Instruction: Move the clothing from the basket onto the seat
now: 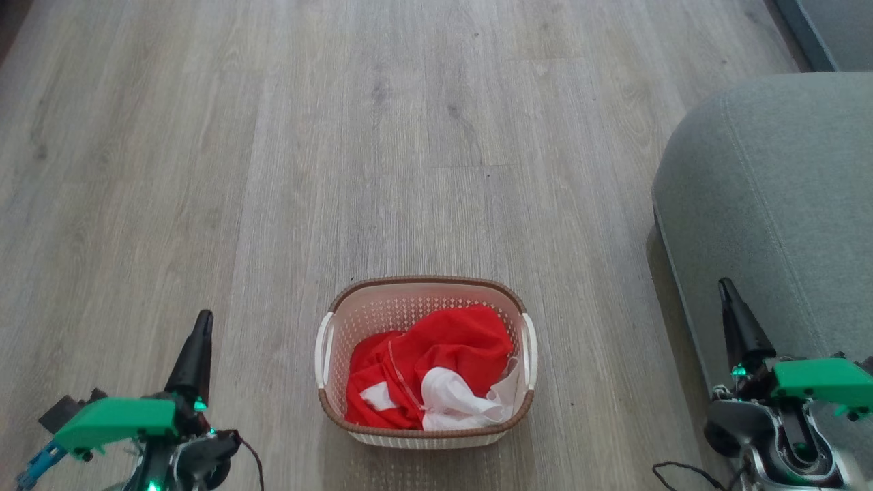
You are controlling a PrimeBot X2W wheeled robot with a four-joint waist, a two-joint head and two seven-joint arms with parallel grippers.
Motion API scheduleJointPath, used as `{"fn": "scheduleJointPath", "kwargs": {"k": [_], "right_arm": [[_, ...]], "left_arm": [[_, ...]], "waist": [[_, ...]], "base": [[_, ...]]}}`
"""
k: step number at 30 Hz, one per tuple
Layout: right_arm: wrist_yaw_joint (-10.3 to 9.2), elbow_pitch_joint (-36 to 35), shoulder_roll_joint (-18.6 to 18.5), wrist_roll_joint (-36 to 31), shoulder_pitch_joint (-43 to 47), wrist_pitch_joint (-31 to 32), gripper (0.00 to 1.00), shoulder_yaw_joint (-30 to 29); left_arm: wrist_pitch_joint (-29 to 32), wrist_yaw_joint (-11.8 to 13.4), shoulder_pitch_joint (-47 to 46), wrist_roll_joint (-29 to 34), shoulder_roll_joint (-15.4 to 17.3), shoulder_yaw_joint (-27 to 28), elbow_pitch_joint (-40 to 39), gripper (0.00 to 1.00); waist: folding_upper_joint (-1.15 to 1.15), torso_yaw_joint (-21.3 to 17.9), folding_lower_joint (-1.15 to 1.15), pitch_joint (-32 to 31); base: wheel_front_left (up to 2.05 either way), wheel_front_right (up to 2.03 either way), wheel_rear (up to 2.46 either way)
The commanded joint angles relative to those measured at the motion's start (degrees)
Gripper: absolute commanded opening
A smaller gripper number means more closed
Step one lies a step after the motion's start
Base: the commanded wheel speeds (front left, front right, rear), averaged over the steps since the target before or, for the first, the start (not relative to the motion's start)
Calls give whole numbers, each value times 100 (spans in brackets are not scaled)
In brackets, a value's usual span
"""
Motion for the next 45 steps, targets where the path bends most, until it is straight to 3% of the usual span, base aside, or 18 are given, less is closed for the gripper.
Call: {"fn": "scheduleJointPath", "kwargs": {"k": [1, 45], "right_arm": [[1, -224, -21, 36, -118, 32, 0, 102], [1, -224, -21, 36, -118, 32, 0, 102]], "left_arm": [[42, -9, -274, -39, 46, 154, -196, 0], [42, -9, -274, -39, 46, 154, -196, 0]], "waist": [[0, 0, 0, 0], [0, 0, 0, 0]], "base": [[0, 0, 0], [0, 0, 0]]}}
